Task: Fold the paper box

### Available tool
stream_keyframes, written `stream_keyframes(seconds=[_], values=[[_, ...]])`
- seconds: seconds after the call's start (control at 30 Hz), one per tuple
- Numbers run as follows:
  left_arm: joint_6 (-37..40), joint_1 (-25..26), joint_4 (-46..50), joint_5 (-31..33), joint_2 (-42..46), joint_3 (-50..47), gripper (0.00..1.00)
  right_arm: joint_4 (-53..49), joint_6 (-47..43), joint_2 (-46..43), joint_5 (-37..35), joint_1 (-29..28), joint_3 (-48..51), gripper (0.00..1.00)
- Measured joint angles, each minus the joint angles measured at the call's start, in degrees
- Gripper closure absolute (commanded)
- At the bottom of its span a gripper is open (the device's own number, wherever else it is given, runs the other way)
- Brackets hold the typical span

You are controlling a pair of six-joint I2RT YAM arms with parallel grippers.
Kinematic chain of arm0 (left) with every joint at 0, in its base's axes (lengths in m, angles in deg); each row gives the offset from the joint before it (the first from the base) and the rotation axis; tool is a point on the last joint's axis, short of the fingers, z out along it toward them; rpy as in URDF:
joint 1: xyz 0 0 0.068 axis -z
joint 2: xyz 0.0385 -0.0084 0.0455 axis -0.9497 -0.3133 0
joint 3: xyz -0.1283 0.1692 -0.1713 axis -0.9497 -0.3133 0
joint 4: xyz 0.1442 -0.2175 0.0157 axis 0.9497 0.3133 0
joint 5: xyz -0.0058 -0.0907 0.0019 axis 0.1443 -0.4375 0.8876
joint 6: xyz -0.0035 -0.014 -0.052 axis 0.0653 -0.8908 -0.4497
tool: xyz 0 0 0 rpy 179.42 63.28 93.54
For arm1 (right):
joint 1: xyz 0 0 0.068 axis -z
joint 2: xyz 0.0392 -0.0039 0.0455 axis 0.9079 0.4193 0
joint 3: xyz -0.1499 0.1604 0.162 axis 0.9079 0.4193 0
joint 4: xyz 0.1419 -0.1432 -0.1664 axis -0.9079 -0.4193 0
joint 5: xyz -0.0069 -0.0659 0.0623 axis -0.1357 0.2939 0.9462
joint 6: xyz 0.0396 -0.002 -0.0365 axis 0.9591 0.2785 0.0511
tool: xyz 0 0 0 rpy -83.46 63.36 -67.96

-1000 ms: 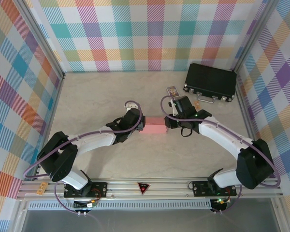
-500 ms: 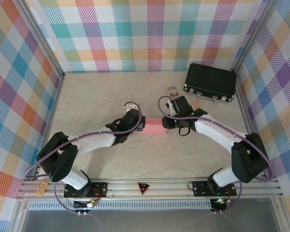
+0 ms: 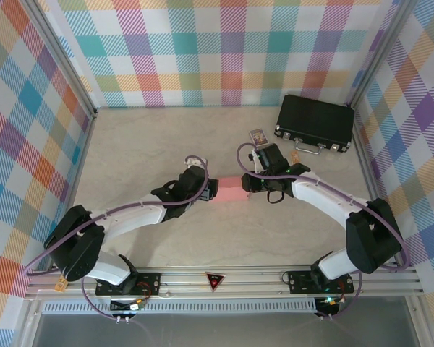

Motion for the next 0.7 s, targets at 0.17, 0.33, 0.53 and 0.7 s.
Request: stream_keyframes(seconds=[0.17, 0.33, 0.53, 0.7], values=[[7.1, 0.0, 4.0, -2.7, 0.4, 6.0, 0.0, -1.9, 0.5, -1.2, -0.4, 0.0, -0.1, 0.56], [18.6, 0.0, 9.4, -8.2, -4.3, 14.8, 0.0, -4.6, 0.5, -4.5, -1.1, 1.7, -0.1, 0.53], [33.4, -0.3, 17.5, -16.3, -12.3, 21.4, 0.0, -6.4, 0.5, -8.1, -1.1, 6.0, 0.4, 0.53], [43.3, -1.9, 23.6, -24.3, -16.3, 26.3, 0.0, -7.0, 0.5, -10.3, -1.0, 7.6, 2.1, 0.52]])
